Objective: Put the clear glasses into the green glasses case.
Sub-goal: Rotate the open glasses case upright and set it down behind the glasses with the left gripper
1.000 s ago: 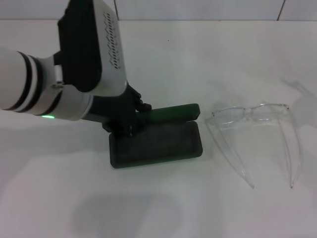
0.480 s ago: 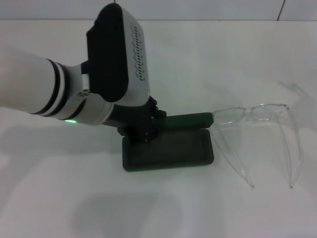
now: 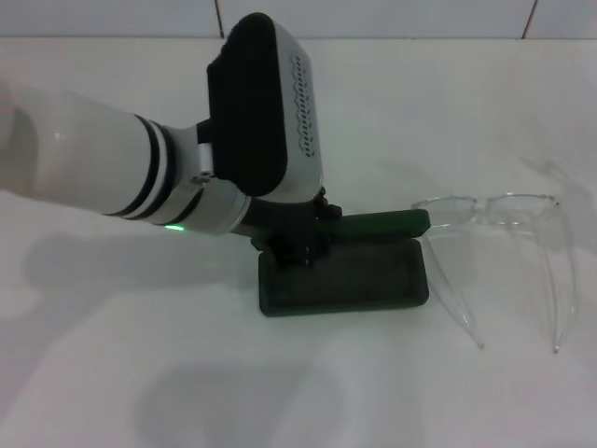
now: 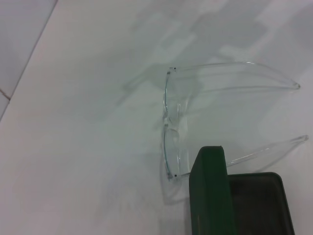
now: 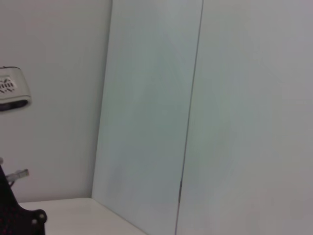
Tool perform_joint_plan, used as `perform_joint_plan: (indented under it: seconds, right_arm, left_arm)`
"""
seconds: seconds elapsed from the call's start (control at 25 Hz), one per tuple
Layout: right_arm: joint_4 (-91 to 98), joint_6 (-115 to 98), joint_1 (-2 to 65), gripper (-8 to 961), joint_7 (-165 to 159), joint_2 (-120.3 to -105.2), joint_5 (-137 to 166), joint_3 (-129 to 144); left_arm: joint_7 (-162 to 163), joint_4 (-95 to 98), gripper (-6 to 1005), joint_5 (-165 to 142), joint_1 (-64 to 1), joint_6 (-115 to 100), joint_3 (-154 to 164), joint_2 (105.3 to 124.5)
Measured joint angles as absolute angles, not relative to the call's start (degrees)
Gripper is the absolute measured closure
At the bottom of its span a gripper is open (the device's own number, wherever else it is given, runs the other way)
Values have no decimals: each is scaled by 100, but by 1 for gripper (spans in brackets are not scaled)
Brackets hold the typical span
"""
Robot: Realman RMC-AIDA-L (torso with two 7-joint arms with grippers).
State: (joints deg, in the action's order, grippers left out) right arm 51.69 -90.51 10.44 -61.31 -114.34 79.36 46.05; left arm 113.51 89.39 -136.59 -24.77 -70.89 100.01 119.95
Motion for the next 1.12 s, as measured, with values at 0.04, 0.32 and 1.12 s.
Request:
perform_joint_plan:
  seconds: [0.04,0.32,1.12]
  right_arm:
    - [5169,-9072,1044,85,-6132,-11435,7936,4605]
    - [5167,-9120,1035,84,-6148,-11435,7938,4606]
    - [5169,-9176,1007,84,-6153,-11425,7936,4605]
  left_arm:
    - [11352,8896,793,-13659,-2516,-7055,10024,11996]
    - [11355,8690,792,-13649,-2688,-6921,10046,11997]
    - [11330,8519,793,-13591,-2768,-6786,10094,11997]
